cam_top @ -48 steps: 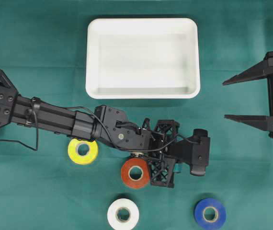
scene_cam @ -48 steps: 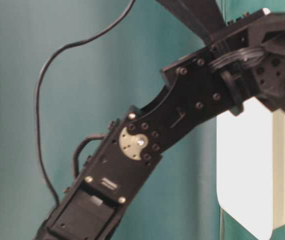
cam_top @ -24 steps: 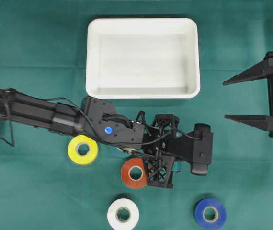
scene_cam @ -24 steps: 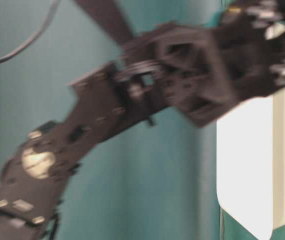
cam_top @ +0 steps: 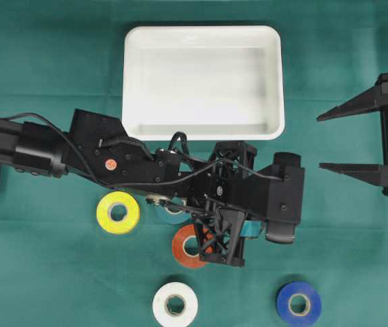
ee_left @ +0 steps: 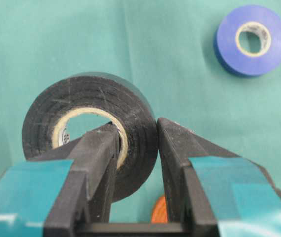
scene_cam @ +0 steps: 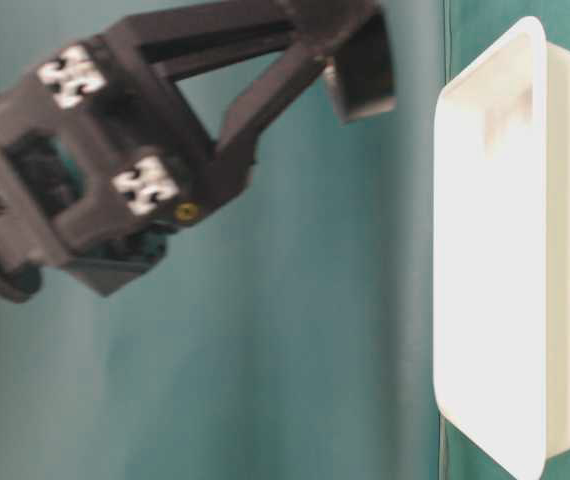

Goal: Pick up the tape from a random location and place it into the white case.
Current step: 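Lift the black tape with the left gripper and carry it leftward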

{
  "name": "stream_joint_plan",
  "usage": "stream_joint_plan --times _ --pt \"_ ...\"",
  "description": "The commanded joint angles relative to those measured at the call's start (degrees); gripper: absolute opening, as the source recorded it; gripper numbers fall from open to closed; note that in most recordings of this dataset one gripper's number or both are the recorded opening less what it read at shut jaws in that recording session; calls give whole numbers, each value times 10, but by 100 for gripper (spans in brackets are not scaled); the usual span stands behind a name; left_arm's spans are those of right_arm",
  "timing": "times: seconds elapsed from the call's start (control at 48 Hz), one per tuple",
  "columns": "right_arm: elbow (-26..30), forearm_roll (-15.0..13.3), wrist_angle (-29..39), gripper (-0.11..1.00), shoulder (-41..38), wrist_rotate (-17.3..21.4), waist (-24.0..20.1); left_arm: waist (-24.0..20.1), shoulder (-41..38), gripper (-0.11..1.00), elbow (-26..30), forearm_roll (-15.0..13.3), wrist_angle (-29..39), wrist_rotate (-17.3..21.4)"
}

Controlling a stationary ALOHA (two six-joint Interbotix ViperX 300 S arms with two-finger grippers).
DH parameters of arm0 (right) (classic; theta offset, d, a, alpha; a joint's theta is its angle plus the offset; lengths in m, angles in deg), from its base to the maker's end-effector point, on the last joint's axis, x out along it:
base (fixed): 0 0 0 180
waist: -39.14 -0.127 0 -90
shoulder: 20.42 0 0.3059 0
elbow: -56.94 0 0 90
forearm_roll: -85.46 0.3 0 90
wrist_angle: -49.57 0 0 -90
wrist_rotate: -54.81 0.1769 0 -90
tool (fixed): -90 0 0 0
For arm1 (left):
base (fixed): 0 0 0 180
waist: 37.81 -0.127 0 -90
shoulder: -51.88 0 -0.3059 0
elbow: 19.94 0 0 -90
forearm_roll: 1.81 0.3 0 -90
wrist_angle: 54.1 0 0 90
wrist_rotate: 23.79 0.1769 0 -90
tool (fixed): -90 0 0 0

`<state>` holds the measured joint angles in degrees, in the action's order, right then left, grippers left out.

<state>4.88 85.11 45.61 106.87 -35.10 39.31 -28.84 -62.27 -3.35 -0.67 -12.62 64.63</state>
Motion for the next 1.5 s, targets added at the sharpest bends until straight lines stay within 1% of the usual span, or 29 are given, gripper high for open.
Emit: stream_joint_plan --times 0.0,0.083,1.481 --pt "17 0 -4 90 -2 1 1 2 25 21 29 4 15 1" --pt "17 0 -3 90 -2 1 0 2 25 21 36 4 20 1" --pt "17 0 -3 90 -3 0 1 2 27 21 33 4 23 1"
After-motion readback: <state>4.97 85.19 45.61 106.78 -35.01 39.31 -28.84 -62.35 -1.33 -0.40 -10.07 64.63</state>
